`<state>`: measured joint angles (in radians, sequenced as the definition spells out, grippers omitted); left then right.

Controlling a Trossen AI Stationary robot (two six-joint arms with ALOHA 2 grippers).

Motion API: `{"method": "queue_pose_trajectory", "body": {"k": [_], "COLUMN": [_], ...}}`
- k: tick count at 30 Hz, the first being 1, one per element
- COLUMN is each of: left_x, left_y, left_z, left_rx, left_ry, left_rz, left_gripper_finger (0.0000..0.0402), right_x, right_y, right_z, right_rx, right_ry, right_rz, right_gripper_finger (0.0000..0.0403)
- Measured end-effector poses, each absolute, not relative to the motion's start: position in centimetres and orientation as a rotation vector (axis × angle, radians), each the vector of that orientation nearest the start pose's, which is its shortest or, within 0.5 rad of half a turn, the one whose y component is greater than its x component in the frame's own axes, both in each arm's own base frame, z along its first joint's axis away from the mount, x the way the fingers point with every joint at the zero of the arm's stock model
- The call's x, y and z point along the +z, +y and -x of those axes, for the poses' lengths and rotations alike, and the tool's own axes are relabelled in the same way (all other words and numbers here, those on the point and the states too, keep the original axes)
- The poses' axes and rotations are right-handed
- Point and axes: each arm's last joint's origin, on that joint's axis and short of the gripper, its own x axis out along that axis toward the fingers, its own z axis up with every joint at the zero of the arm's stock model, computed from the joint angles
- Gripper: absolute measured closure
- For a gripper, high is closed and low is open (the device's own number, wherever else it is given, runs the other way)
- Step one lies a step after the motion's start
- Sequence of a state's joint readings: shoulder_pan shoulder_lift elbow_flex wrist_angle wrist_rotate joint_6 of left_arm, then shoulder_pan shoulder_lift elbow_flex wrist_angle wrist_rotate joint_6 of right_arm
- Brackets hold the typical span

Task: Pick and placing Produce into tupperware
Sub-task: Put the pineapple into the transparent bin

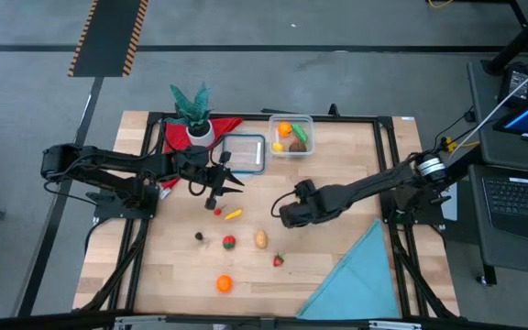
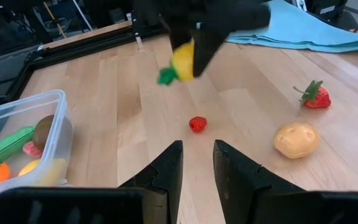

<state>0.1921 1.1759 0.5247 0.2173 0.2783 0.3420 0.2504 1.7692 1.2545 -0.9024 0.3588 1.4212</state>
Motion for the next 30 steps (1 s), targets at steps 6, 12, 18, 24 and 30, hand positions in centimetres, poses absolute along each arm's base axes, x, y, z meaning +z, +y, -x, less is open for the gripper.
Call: {"method": "queue_pose_trajectory", "body": {"k": [6, 12, 18, 24, 30], "left_x": [20.7, 20.7, 20.7, 20.7, 20.8], "left_y": [3.7, 3.7, 3.7, 3.7, 3.7], "left_z": [-23.4, -23.4, -23.4, -23.4, -23.4], "left_rx": [-0.154, -0.15, -0.15, -0.149, -0.139], "left_ry": [0.393, 0.395, 0.395, 0.392, 0.388], "left_rz": [-0.237, -0.218, -0.217, -0.213, -0.17], "left_gripper_finger": [0.0319, 0.0319, 0.0319, 0.0319, 0.0319], "right_x": [24.6, 24.8, 20.6, 18.6, 18.3], "right_y": [6.4, 5.5, 4.7, 4.1, 3.4], "right_z": [-30.3, -27.5, -24.4, -22.0, -19.6], "right_rx": [-0.879, -0.861, -0.773, -0.6, -0.466], "right_ry": [0.866, 0.787, 0.687, 0.541, 0.381], "right_rz": [-0.643, -0.576, -0.63, -0.578, -0.476], "right_gripper_finger": [0.0192, 0.0192, 0.0192, 0.0192, 0.0192]}}
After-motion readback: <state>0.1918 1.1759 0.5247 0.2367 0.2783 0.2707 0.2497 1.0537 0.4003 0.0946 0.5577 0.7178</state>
